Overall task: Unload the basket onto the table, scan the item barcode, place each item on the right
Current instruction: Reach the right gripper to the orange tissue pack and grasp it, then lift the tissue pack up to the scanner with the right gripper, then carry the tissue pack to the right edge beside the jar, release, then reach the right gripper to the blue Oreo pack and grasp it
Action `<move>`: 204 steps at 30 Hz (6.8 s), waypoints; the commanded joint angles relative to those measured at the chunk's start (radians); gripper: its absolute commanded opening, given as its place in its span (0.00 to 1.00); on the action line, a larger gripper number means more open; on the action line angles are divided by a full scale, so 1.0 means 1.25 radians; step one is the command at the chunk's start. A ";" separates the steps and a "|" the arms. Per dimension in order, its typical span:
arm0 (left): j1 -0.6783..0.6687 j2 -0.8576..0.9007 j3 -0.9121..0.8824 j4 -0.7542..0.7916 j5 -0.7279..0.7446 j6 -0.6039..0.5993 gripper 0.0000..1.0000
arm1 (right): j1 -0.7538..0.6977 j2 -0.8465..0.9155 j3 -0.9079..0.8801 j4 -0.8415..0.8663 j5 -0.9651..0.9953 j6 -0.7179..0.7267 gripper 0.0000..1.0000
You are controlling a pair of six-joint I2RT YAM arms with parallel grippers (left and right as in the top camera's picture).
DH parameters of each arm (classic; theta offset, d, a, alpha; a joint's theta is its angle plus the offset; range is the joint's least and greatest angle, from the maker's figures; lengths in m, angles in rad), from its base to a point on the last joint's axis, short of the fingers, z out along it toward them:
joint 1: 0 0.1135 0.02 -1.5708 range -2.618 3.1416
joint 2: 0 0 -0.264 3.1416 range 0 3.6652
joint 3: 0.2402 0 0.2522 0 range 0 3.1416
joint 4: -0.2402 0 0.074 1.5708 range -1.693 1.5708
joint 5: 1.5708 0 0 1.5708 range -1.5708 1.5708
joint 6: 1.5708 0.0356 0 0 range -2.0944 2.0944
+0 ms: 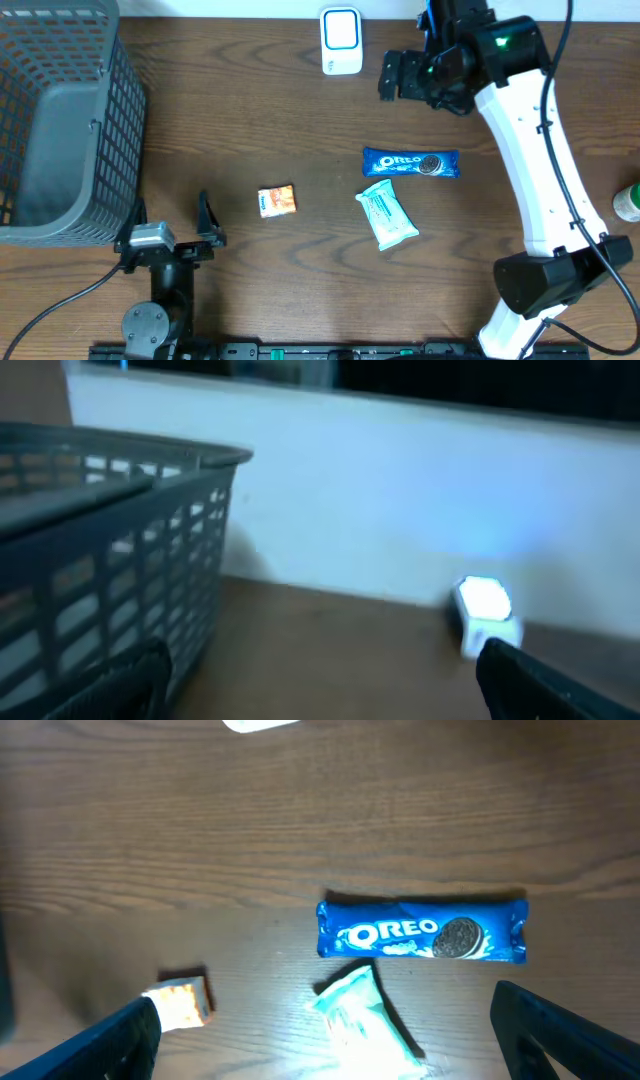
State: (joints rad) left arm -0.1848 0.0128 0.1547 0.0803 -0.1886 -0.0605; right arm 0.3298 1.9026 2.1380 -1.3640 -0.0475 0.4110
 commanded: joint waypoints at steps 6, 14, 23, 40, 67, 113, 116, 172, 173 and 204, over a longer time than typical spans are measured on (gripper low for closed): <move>0.002 -0.002 -0.121 0.052 0.088 0.003 0.98 | 0.026 -0.009 -0.095 0.018 0.038 0.012 0.99; 0.002 0.004 -0.120 -0.121 0.128 0.018 0.98 | 0.043 -0.009 -0.311 0.069 -0.057 0.067 0.99; 0.002 0.009 -0.120 -0.121 0.127 0.018 0.98 | 0.249 0.015 -0.400 0.336 -0.009 0.057 0.99; 0.002 0.009 -0.120 -0.121 0.127 0.018 0.98 | 0.423 0.242 -0.400 0.587 -0.011 0.179 0.99; 0.146 0.007 -0.120 -0.121 0.127 0.018 0.98 | 0.278 0.246 -0.203 0.000 -0.239 0.045 0.49; 0.149 0.008 -0.120 -0.121 0.127 0.018 0.98 | 0.136 0.272 -0.081 0.761 0.354 -0.133 0.44; 0.149 0.008 -0.120 -0.121 0.127 0.018 0.98 | 0.112 0.350 -0.085 0.948 0.351 -0.182 0.45; 0.149 0.008 -0.120 -0.121 0.127 0.018 0.98 | -0.641 0.182 -0.317 0.349 0.257 -0.216 0.48; 0.149 0.008 -0.120 -0.121 0.127 0.018 0.98 | -0.658 0.182 -0.334 0.368 0.246 -0.204 0.50; 0.149 0.008 -0.120 -0.121 0.127 0.018 0.98 | -0.131 0.131 -0.198 -0.018 -0.158 -0.539 0.99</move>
State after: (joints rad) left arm -0.0017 0.0254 0.0250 -0.0345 -0.0246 -0.0479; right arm 0.1474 2.0552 1.9327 -1.3930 -0.2401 -0.1711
